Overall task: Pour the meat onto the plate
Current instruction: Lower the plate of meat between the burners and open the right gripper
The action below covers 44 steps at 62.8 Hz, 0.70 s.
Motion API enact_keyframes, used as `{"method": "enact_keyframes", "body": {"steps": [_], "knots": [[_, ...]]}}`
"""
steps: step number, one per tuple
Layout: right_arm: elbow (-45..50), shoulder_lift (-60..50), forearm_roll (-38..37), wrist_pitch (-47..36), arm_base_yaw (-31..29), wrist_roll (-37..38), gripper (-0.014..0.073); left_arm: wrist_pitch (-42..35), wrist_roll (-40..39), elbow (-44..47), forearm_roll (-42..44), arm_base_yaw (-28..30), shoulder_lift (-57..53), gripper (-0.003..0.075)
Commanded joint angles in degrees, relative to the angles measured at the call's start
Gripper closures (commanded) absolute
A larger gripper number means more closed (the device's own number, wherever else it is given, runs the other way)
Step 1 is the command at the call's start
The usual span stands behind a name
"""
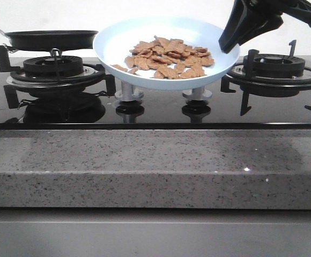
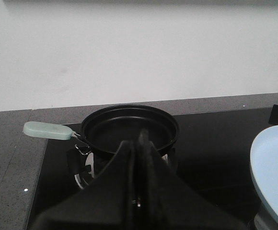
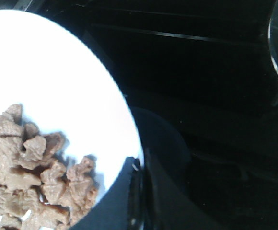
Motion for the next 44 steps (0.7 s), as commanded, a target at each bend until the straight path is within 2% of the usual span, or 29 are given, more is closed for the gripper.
{"method": "enact_keyframes", "body": {"steps": [1, 19, 27, 44], "knots": [[-1.5, -2.7, 1.8, -2.5, -0.2, -0.3, 0.0652, -5.1, -0.4, -1.5, -0.2, -0.5, -0.4, 0.0741], [-1.9, -2.6, 1.7, -4.0, -0.2, -0.3, 0.0652, -5.1, -0.4, -1.5, -0.3, -0.5, 0.1, 0.0741], [-5.6, -1.1, 1.1, -3.4, -0.4, -0.3, 0.0652, -5.1, -0.4, -1.5, -0.3, -0.5, 0.4, 0.0741], [-25.7, 10.5, 1.3, 13.1, -4.6, 5.7, 0.0652, -5.1, -0.4, -1.5, -0.3, -0.5, 0.4, 0.0741]]}}
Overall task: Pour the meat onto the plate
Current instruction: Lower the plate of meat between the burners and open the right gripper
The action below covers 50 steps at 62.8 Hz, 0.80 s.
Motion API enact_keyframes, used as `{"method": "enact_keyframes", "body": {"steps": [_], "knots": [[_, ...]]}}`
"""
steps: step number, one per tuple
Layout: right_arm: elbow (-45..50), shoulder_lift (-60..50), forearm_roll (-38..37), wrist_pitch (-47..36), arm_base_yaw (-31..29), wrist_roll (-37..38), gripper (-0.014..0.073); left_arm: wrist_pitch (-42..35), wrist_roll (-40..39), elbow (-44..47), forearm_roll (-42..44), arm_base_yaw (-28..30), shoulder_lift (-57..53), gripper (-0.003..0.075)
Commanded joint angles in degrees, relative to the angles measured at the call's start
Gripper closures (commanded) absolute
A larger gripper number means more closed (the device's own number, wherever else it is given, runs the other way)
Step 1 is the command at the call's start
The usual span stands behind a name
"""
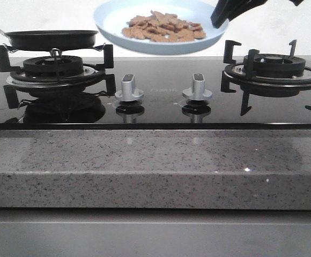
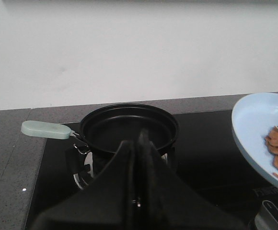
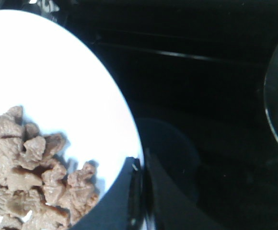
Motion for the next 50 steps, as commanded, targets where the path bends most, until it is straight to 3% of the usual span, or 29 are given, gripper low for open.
{"method": "enact_keyframes", "body": {"steps": [1, 26, 50], "knots": [[-8.9, 2.1, 1.7, 4.2, -2.1, 2.5, 0.0652, -4.6, -0.4, -1.7, -0.3, -0.4, 0.0, 0.0741], [-36.4, 22.6, 1.4, 19.4, -3.4, 5.5, 0.0652, -4.6, -0.4, -1.7, -0.3, -0.4, 0.0, 0.0741], [-40.1, 27.5, -2.8, 22.9, -3.4, 5.5, 0.0645, -4.7, -0.4, -1.7, -0.3, -0.4, 0.0, 0.0741]]}}
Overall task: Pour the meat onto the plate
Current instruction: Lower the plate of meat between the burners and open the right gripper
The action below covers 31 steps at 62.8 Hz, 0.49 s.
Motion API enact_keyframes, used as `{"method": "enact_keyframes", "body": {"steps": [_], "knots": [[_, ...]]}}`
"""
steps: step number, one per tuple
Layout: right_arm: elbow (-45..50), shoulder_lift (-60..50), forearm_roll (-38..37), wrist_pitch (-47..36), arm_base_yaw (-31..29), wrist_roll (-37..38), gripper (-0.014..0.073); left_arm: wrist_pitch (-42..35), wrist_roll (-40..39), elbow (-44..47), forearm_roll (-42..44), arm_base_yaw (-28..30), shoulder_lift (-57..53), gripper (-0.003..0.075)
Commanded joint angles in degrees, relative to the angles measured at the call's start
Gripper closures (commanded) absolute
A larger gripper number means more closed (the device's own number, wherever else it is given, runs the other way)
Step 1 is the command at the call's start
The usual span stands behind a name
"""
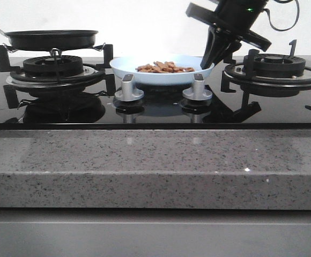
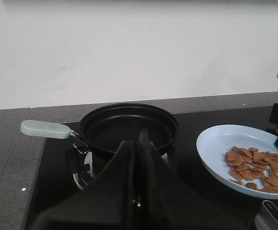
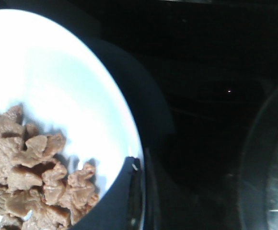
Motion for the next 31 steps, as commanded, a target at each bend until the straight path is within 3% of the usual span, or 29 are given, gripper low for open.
{"method": "enact_keyframes", "body": {"steps": [1, 31], "knots": [[-2.3, -4.0, 0.0, 0.1, -0.2, 0.0, 0.0638, -4.6, -0.4, -1.7, -0.3, -0.4, -0.2, 0.0741], [-2.3, -4.0, -0.8, 0.9, -0.2, 0.4, 0.0344, -4.6, -0.4, -1.7, -0.3, -0.4, -0.2, 0.0741]]}}
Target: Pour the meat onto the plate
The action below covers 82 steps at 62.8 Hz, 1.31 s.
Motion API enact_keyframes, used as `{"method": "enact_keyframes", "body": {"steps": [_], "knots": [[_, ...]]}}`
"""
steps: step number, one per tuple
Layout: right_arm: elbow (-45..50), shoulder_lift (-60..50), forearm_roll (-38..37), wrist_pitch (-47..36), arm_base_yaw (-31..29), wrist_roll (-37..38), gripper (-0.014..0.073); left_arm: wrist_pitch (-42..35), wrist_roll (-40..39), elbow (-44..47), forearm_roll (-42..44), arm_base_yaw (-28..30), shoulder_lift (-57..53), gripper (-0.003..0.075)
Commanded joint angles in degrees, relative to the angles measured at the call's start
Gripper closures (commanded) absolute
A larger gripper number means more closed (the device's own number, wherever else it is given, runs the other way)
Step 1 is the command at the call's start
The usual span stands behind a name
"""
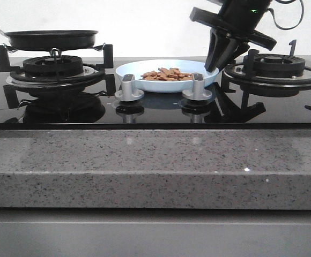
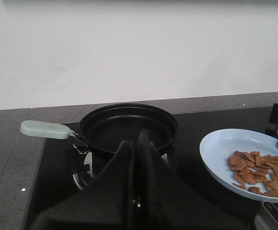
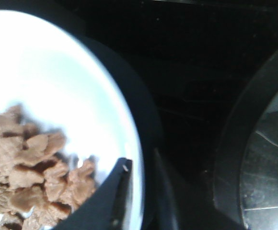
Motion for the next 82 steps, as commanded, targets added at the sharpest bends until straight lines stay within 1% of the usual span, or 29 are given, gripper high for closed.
{"method": "enact_keyframes", "body": {"steps": [1, 8, 15, 28, 30, 35, 43, 46, 54, 58, 63, 67, 74, 82], "knots": [[-2.1, -4.1, 1.4, 0.8, -0.2, 0.2, 0.0334, -4.6, -0.4, -1.7, -0.2, -0.4, -0.2, 0.0741], [-2.2, -4.7, 1.4, 0.8, -0.2, 0.2, 0.028, -4.6, -0.4, -1.7, -0.2, -0.4, -0.2, 0.0741], [-2.7, -5.8, 1.3, 0.9, -0.4, 0.2, 0.0284, -4.6, -0.4, -1.7, -0.2, -0.4, -0.2, 0.0741], [-3.7, -9.2, 0.9, 3.9, -1.9, 0.2, 0.0288, -4.6, -0.4, -1.7, -0.2, -0.4, -0.2, 0.0741], [-3.7, -9.9, 0.3, 3.8, -2.0, 0.1, 0.0304, -4.6, -0.4, -1.7, -0.2, -0.4, -0.2, 0.0741], [-3.7, -11.7, -1.8, 3.7, -2.1, -0.5, 0.0399, -4.6, -0.4, -1.7, -0.2, -0.4, -0.2, 0.0741], [-3.7, -15.0, -4.3, 3.8, -2.0, -1.0, 0.0671, -4.6, -0.4, -1.7, -0.2, -0.4, -0.2, 0.0741], [-3.3, -16.2, -4.3, 3.6, -2.0, -1.4, 0.0653, -4.6, -0.4, -1.7, -0.2, -0.4, -0.2, 0.0741], [0.0, -20.6, -4.3, 0.7, -1.9, -2.5, 0.0652, -4.6, -0.4, -1.7, -0.2, -0.4, -0.2, 0.0741], [3.4, -23.8, -4.4, -2.2, -1.7, -4.0, 0.0652, -4.6, -0.4, -1.7, -0.2, -0.4, -0.2, 0.0741], [10.5, -28.3, -4.4, -7.9, -1.6, -5.7, 0.0652, -4.6, -0.4, -1.7, -0.2, -0.4, -0.2, 0.0741], [17.5, -32.7, -4.4, -12.9, -1.6, -7.1, 0.0652, -4.6, -0.4, -1.7, -0.2, -0.4, -0.2, 0.0741], [32.8, -42.1, -4.3, -22.6, -1.5, -9.6, 0.0652, -4.6, -0.4, -1.7, -0.2, -0.4, -0.2, 0.0741], [48.5, -52.0, -4.3, -34.8, -1.5, -11.4, 0.0652, -4.6, -0.4, -1.7, -0.2, -0.4, -0.2, 0.0741]]}}
